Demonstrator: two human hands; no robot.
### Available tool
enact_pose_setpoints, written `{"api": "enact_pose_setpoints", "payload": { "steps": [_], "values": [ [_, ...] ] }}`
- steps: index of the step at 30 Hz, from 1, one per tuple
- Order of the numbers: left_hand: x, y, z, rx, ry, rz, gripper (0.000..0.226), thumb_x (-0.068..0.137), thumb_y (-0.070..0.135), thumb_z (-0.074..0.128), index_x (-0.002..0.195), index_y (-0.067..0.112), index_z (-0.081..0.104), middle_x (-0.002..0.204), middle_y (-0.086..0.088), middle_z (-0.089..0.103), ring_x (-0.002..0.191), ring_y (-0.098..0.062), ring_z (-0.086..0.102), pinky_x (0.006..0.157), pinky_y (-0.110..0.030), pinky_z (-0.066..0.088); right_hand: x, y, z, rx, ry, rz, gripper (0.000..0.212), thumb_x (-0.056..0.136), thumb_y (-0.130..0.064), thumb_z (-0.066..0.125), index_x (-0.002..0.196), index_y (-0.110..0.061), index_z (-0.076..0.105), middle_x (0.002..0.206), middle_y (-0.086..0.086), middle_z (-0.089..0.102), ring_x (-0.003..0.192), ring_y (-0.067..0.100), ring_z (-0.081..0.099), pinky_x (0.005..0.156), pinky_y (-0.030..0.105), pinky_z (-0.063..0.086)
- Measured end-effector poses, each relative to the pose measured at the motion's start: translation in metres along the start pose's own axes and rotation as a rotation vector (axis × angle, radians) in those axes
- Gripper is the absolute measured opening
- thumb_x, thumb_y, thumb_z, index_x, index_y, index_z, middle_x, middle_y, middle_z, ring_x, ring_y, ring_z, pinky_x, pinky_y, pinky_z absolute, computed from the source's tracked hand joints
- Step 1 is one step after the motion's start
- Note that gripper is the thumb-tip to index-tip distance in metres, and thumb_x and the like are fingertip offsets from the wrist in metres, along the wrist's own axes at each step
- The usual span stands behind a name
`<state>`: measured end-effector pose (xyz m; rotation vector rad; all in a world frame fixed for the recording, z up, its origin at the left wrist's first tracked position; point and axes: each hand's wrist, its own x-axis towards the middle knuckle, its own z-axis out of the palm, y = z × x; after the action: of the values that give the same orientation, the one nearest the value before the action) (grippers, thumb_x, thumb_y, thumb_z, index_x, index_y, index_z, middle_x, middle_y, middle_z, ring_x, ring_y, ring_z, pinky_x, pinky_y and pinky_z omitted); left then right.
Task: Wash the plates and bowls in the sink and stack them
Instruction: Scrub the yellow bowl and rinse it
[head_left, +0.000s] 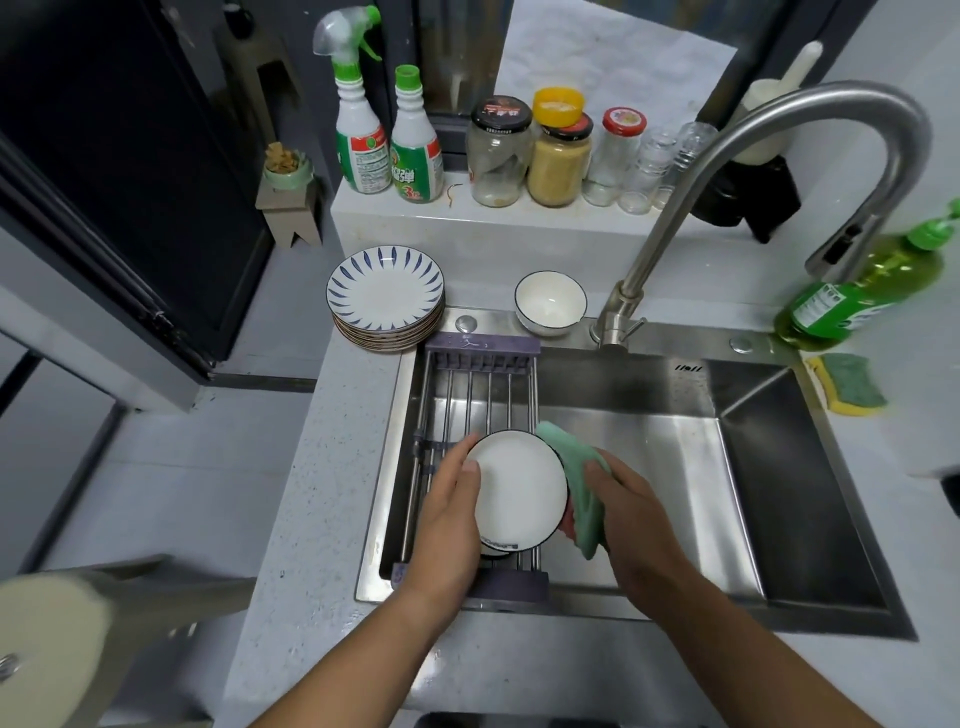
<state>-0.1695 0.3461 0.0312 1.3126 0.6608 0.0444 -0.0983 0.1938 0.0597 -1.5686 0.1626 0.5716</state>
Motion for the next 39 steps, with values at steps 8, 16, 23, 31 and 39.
{"api": "enact_pose_setpoints", "payload": {
  "steps": [8, 16, 23, 31, 39],
  "values": [
    [-0.001, 0.044, 0.056, -0.02, -0.077, 0.042, 0.032, 0.111, 0.034, 0.037, 0.13, 0.036, 0.063, 0.129, 0.012, 0.067, 0.115, -0.009, 0.064, 0.076, -0.025, 0.057, -0.007, -0.042, -0.057, 0.02, -0.062, -0.097, 0.029, 0.102, -0.022, 0.045, 0.112, -0.024, 0.072, 0.055, 0.0, 0.057, 0.056, 0.019, 0.048, 0.055, 0.031, 0.041],
    [-0.012, 0.087, 0.137, 0.194, -0.23, 0.2, 0.033, 0.11, 0.043, 0.027, 0.134, 0.046, 0.051, 0.13, 0.023, 0.058, 0.105, 0.019, 0.057, 0.071, -0.008, 0.051, -0.002, -0.089, -0.141, 0.217, -0.105, -0.145, 0.03, 0.106, -0.015, 0.04, 0.113, -0.019, 0.069, 0.086, 0.015, 0.059, 0.068, 0.023, 0.048, 0.072, 0.039, 0.041],
    [-0.006, 0.132, 0.208, 0.381, -0.186, 0.452, 0.051, 0.102, 0.065, 0.025, 0.145, 0.041, 0.039, 0.135, 0.022, 0.049, 0.132, -0.004, 0.045, 0.114, -0.032, 0.036, 0.029, -0.138, -0.207, 0.194, -0.158, -0.332, 0.028, 0.098, -0.023, 0.051, 0.116, -0.008, 0.066, 0.073, 0.018, 0.053, 0.056, 0.023, 0.045, 0.057, 0.034, 0.035],
    [0.014, 0.164, 0.237, 0.667, -0.159, 0.659, 0.042, 0.1, 0.055, 0.041, 0.142, 0.054, 0.04, 0.121, 0.005, 0.037, 0.125, -0.009, 0.039, 0.111, -0.016, 0.026, 0.041, -0.188, -0.255, 0.054, -0.095, -0.459, 0.03, 0.106, -0.012, 0.038, 0.122, -0.017, 0.064, 0.118, 0.01, 0.071, 0.113, 0.021, 0.065, 0.082, 0.034, 0.044],
    [0.018, 0.179, 0.246, 0.703, -0.178, 0.71, 0.041, 0.097, 0.053, 0.046, 0.136, 0.063, 0.041, 0.121, 0.005, 0.033, 0.131, -0.015, 0.031, 0.117, -0.029, 0.026, 0.049, -0.195, -0.263, -0.103, -0.119, -0.56, 0.032, 0.107, -0.019, 0.042, 0.133, -0.025, 0.059, 0.125, 0.007, 0.069, 0.103, 0.02, 0.06, 0.075, 0.024, 0.042]
  ]
}}
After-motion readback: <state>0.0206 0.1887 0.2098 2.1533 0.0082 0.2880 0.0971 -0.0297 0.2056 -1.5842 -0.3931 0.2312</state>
